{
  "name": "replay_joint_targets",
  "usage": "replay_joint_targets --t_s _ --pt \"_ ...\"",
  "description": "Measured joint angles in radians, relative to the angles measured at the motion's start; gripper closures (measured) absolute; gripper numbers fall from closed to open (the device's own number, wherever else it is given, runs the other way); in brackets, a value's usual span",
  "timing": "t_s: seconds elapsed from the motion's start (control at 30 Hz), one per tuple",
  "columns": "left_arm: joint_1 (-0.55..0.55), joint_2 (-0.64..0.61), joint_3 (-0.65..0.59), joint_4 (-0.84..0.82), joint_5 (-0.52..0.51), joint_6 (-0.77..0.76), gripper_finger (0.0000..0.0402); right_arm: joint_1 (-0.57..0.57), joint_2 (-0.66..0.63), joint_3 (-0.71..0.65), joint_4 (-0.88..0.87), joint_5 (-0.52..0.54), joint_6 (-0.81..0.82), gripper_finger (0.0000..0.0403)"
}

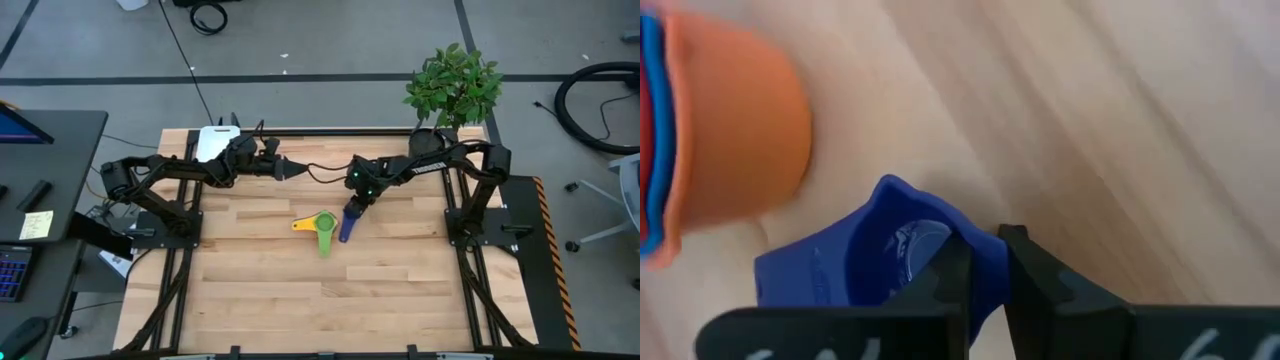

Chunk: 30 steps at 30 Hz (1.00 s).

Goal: Nest measuring cups in basket
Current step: Stack the blue measuring cup on top of the green measuring cup

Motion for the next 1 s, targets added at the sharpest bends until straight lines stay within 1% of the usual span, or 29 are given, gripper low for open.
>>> replay_joint_targets --t_s 0.23,0.37,0.43,0.57,0.67,0.77,0.87,1.0 --pt "0.002 0.000 0.000 0.004 0.000 0.000 0.0178 -0.004 0.000 0.001 0.003 0.005 0.053 0.0361" --pt "0.002 0.000 0.000 0.006 0.008 0.000 0.0178 -0.034 -0.002 0.002 -0.044 -0.018 0.045 0.0362" --pt "0.001 0.000 0.000 0.008 0.020 0.000 0.0178 -0.058 -0.003 0.002 -0.069 -0.053 0.029 0.0362" --pt "0.001 0.000 0.000 0.012 0.050 -0.001 0.0178 -0.109 -0.001 0.001 -0.117 -0.165 0.026 0.0362" --pt "0.000 0.000 0.000 0.020 0.065 -0.001 0.0178 -0.138 -0.022 -0.002 -0.195 -0.202 0.014 0.0364" --pt "0.000 0.000 0.000 0.022 0.067 0.000 0.0178 -0.163 -0.078 -0.004 -0.263 -0.184 -0.007 0.0365" --pt "0.000 0.000 0.000 0.021 0.067 0.000 0.0178 -0.175 -0.161 -0.004 -0.311 -0.170 0.000 0.0365" --pt "0.000 0.000 0.000 0.020 0.066 -0.001 0.0178 -0.161 -0.275 0.007 -0.328 -0.171 0.132 0.0365"
